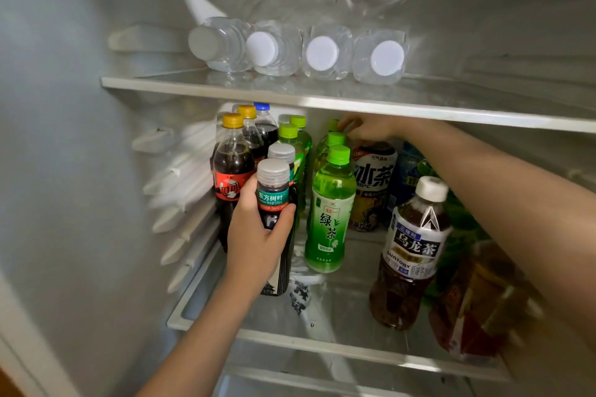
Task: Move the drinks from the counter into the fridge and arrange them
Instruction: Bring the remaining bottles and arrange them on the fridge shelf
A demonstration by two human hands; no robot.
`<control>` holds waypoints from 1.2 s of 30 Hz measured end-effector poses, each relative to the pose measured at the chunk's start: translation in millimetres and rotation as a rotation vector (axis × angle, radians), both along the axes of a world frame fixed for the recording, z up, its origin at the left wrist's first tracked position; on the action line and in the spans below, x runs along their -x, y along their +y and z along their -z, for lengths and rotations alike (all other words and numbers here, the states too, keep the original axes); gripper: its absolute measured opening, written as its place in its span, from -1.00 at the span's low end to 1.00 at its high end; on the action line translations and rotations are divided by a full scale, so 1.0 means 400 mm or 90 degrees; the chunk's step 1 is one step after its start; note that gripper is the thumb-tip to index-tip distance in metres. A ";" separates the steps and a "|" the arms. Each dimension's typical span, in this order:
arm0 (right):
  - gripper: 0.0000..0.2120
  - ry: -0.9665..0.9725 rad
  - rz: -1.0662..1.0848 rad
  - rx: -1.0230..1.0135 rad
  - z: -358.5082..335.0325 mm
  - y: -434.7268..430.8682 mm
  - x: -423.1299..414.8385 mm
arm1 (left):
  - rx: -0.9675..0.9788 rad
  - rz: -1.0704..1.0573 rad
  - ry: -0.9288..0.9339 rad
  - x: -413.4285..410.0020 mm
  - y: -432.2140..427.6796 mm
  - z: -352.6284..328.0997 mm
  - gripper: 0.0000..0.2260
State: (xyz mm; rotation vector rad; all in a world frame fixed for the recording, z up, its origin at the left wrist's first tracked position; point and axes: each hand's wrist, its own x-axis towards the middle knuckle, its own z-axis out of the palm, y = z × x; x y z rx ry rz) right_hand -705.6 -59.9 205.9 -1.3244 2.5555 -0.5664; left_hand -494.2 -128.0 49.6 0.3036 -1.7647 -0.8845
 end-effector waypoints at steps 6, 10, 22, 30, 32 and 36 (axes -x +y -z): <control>-0.71 0.034 0.030 0.043 0.004 -0.016 0.027 | 0.016 -0.016 0.014 0.008 -0.002 0.007 -0.51; -0.68 0.004 0.039 0.043 0.008 -0.026 0.033 | 0.024 -0.010 0.016 0.007 -0.004 0.005 -0.52; -0.63 0.021 0.016 -0.009 0.011 -0.022 0.013 | 0.044 -0.025 0.016 0.006 -0.003 0.013 -0.49; -0.64 -0.039 0.036 0.010 -0.017 0.077 -0.042 | 0.050 -0.040 0.040 0.013 -0.009 0.021 -0.51; -0.63 0.023 0.042 0.028 -0.023 0.131 -0.067 | 0.056 -0.019 0.045 0.014 -0.011 0.017 -0.53; -0.70 0.120 0.047 0.140 -0.009 0.238 -0.124 | 0.129 -0.216 0.061 0.013 0.033 0.015 -0.47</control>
